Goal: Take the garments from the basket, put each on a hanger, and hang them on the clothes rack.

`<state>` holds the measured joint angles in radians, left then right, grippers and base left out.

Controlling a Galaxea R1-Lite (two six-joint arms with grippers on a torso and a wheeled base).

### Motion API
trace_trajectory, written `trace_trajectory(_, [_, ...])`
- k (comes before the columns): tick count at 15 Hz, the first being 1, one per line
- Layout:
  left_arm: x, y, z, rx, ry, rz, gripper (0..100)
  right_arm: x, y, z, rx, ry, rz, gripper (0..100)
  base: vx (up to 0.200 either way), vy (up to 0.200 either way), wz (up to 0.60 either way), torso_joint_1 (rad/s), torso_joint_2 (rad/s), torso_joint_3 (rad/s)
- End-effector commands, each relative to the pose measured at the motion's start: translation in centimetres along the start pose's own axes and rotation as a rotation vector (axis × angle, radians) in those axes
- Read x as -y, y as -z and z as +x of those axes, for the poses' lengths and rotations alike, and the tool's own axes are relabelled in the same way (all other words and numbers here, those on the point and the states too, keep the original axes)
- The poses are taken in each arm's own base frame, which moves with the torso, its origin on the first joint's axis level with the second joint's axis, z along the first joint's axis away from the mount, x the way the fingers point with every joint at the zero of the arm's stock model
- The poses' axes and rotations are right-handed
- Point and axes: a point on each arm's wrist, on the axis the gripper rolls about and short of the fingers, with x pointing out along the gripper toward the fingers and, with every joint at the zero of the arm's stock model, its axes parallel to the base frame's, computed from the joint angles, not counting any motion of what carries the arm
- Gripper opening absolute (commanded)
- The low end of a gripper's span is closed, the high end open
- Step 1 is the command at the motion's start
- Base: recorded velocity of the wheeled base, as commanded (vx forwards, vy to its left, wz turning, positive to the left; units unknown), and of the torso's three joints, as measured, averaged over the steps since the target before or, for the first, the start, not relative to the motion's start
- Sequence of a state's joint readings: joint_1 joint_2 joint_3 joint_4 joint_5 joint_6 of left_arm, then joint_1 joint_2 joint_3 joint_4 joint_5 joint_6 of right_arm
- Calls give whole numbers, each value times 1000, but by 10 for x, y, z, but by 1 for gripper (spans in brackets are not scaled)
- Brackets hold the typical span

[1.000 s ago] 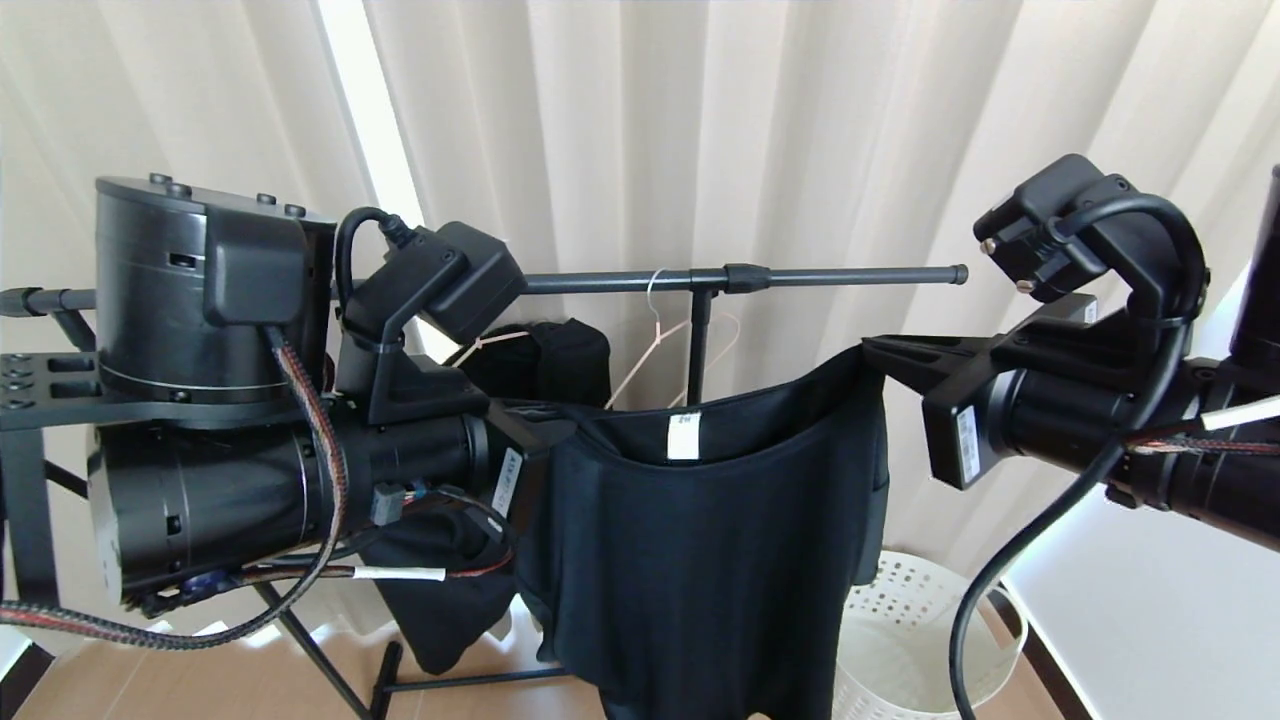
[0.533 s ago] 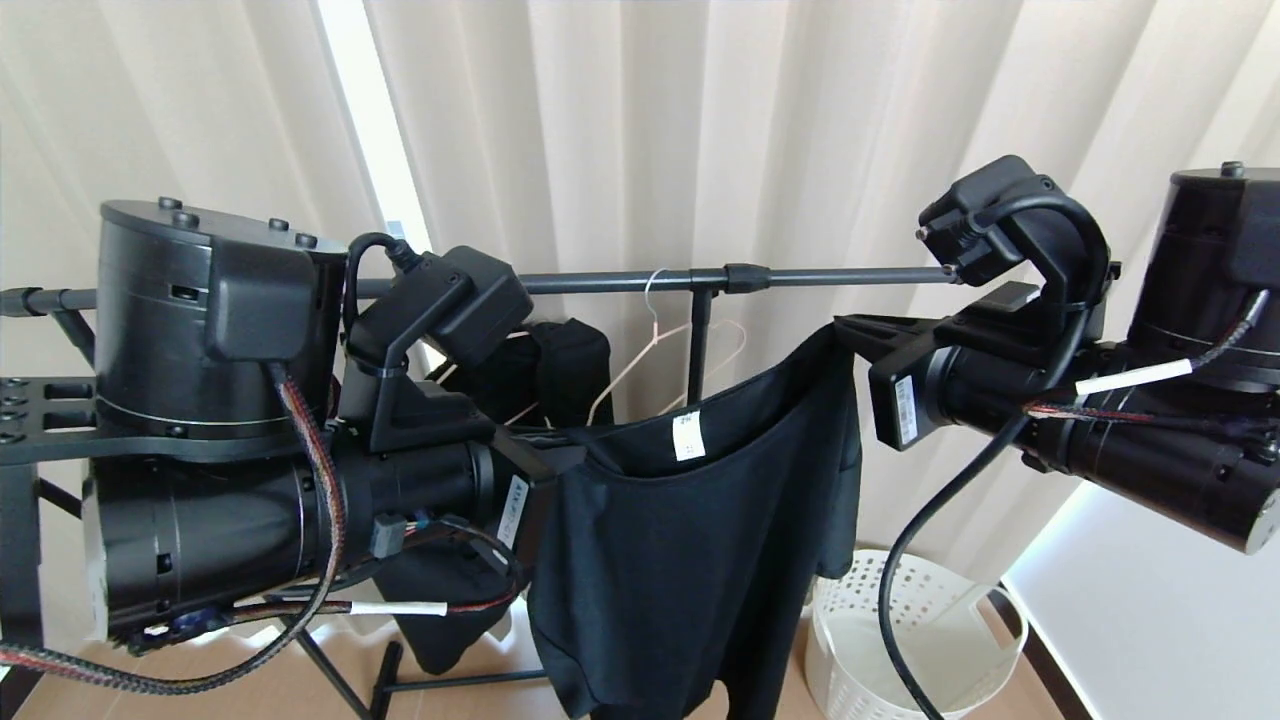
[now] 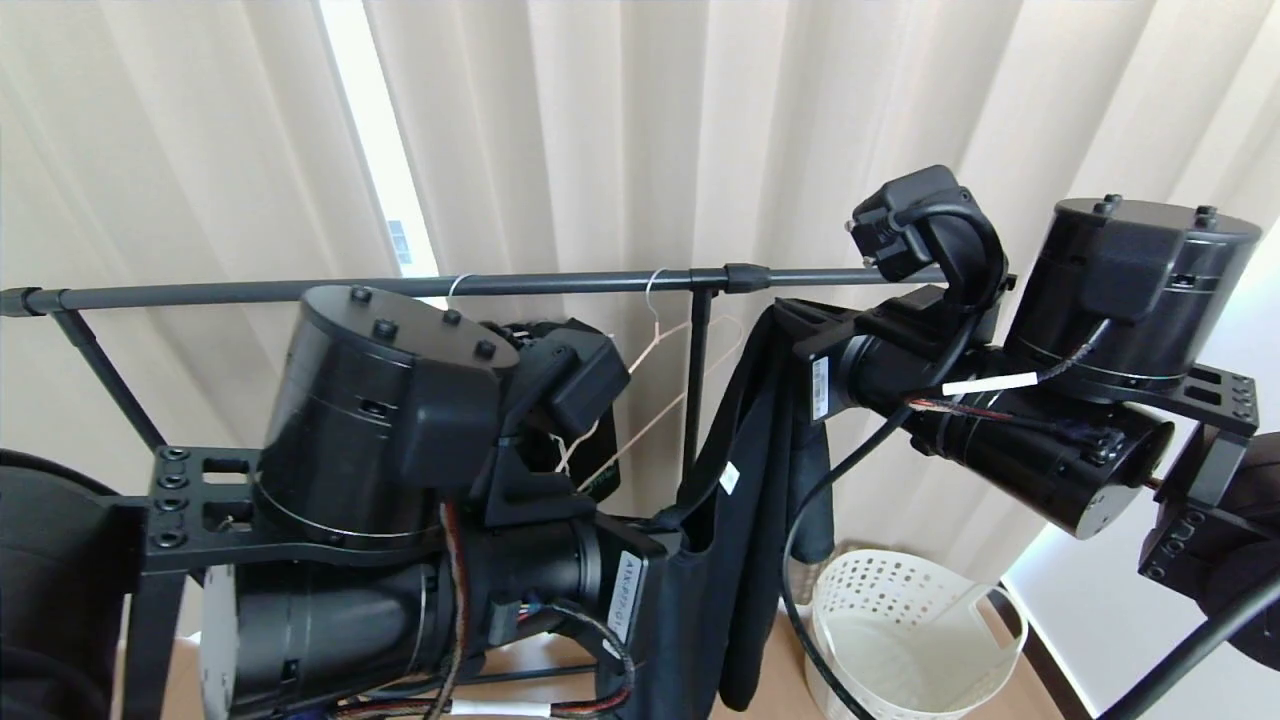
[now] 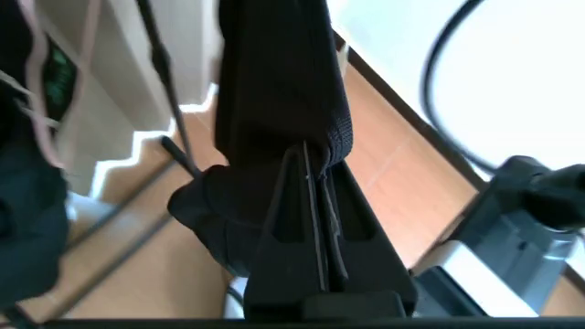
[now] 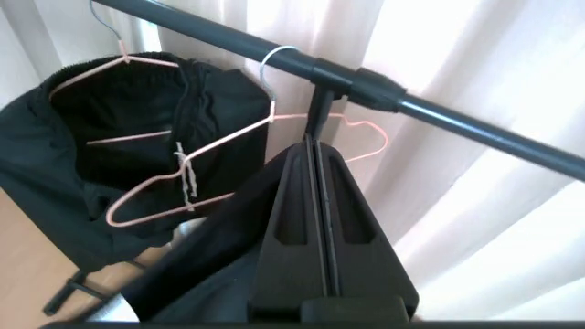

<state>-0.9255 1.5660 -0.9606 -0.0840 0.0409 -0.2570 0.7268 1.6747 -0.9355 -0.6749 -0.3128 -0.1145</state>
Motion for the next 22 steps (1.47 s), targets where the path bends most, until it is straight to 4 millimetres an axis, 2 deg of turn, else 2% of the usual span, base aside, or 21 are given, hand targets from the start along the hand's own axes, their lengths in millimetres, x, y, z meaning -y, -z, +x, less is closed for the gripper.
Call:
trace_trajectory(1, [14, 0, 16, -25, 35, -14, 0, -11, 6, 8, -9, -23, 14, 0, 0, 0, 0, 0, 0, 0])
trace_trajectory(4, [34, -10, 21, -3, 88, -64, 0, -21, 6, 10, 31, -45, 56, 0, 0, 0, 0, 0, 0, 0])
trace_trajectory(6, [41, -10, 27, -10, 104, -67, 0, -23, 6, 10, 31, -51, 70, 0, 0, 0, 0, 0, 0, 0])
trace_trajectory(11, [44, -13, 29, -6, 112, -76, 0, -23, 6, 10, 31, -53, 79, 0, 0, 0, 0, 0, 0, 0])
trace_trajectory(13, [38, -10, 30, -14, 86, -92, 0, -21, 3, 9, 40, -51, 82, 0, 0, 0, 0, 0, 0, 0])
trace_trajectory(17, [3, -19, 14, 19, -15, -104, 0, 6, -5, 6, 59, 28, 66, 0, 0, 0, 0, 0, 0, 0])
trace_trajectory(19, [-17, -25, 11, 45, -103, -75, 0, 22, -10, -8, 72, 66, 5, 0, 0, 0, 0, 0, 0, 0])
trace_trajectory(22, [-32, -39, 18, 106, -207, -35, 0, 29, -4, -39, 32, 61, -131, 0, 0, 0, 0, 0, 0, 0])
